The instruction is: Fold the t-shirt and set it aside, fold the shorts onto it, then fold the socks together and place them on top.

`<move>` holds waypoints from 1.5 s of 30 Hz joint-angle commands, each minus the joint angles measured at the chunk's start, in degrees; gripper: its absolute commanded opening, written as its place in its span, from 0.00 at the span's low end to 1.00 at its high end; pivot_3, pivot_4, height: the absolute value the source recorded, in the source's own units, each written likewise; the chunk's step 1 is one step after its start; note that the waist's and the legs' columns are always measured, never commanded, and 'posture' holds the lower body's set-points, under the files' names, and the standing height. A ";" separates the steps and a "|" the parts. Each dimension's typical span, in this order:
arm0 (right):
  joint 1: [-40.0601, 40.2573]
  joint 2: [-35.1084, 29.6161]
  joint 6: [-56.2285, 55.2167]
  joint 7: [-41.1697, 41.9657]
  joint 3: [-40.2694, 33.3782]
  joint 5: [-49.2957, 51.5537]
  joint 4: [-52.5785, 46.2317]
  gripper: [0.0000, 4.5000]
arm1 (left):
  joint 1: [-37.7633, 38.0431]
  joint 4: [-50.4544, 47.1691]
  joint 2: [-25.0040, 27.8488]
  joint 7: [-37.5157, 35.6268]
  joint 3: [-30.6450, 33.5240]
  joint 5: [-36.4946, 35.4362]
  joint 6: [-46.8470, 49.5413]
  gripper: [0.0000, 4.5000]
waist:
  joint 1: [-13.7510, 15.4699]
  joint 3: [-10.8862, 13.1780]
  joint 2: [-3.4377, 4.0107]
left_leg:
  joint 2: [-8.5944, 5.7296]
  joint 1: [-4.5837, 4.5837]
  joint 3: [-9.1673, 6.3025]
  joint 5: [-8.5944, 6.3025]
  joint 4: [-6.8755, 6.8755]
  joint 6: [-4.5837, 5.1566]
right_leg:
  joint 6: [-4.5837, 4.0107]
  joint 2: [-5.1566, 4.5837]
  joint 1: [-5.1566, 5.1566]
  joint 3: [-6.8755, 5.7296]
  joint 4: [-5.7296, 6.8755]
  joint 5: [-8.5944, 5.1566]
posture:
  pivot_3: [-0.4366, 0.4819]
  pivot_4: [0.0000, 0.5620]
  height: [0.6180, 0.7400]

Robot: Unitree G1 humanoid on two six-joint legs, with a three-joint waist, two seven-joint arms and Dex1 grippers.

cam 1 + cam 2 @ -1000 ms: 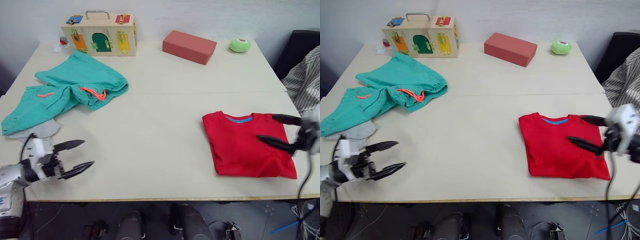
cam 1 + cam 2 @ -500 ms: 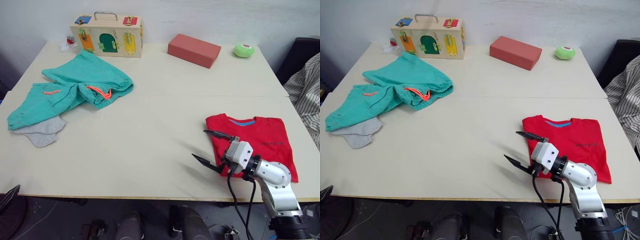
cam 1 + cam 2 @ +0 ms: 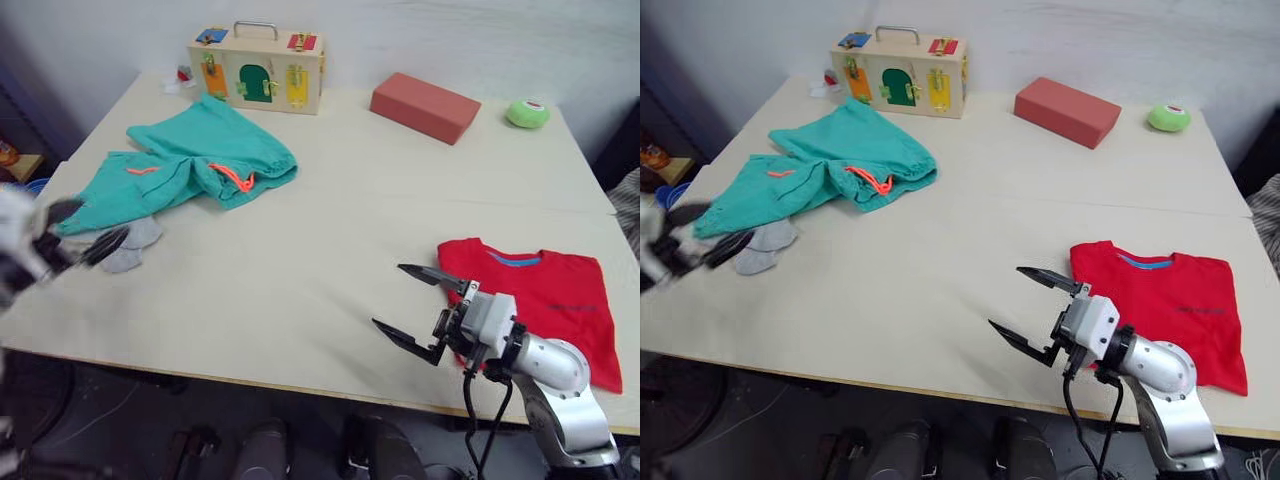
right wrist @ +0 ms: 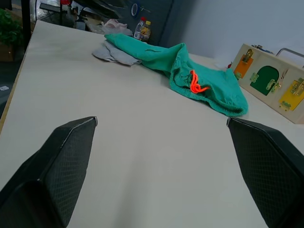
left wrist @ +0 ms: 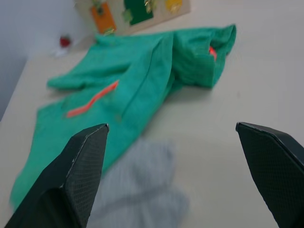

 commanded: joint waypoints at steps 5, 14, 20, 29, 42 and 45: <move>2.79 -0.51 1.84 -4.92 -1.21 -1.62 -4.72 0.99 | -28.92 36.31 -4.30 3.68 -22.00 25.28 -19.72 1.00 | -1.77 -0.02 -0.27 | -0.02 -0.19 0.83 0.10 -0.06 -0.20 | 0.21 0.34 -0.58 0.14 0.18 0.05 | 0.48 0.27 1.00; 7.94 -0.02 5.37 -11.16 -2.60 -2.00 -10.13 1.00 | -38.31 50.18 -8.61 11.69 -27.74 34.61 -21.94 0.91 | -2.37 0.14 -0.69 | 0.02 -0.23 1.16 0.01 0.05 -0.08 | 0.40 0.31 -0.76 0.71 0.17 0.02 | 0.48 0.27 1.00; 10.26 0.17 6.18 -13.01 -2.49 -2.43 -11.35 1.00 | -39.40 51.27 -10.84 12.14 -27.30 36.10 -23.23 0.52 | -2.16 0.14 -0.81 | 0.01 -0.20 1.11 -0.02 0.21 -0.01 | 0.45 0.19 -0.75 0.92 0.24 0.05 | 0.48 0.27 1.00; 10.99 0.18 5.86 -13.74 -2.01 -3.00 -10.48 1.00 | -36.90 50.41 -9.90 7.78 -20.49 31.32 -25.92 0.01 | -2.53 0.13 -0.82 | 0.01 -0.06 1.23 -0.01 0.33 -0.02 | 0.44 0.18 -0.76 1.03 0.60 0.05 | 0.48 0.27 1.00; 7.79 -0.34 5.29 -11.42 -1.54 -2.69 -6.68 1.00 | -31.78 50.11 -5.42 13.83 -12.59 26.49 -21.31 0.14 | -2.36 0.14 -0.89 | 0.01 -0.03 1.30 -0.05 0.56 0.03 | 0.44 0.15 -0.76 1.16 0.71 0.05 | 0.48 0.27 1.00; 7.13 -0.39 5.37 -10.81 -1.71 -2.58 -6.16 1.00 | -31.78 49.95 -6.00 14.09 -12.65 26.45 -21.22 0.35 | -2.13 0.10 -1.00 | 0.01 -0.08 1.26 -0.07 0.63 0.05 | 0.44 0.15 -0.76 1.12 0.74 0.05 | 0.48 0.27 1.00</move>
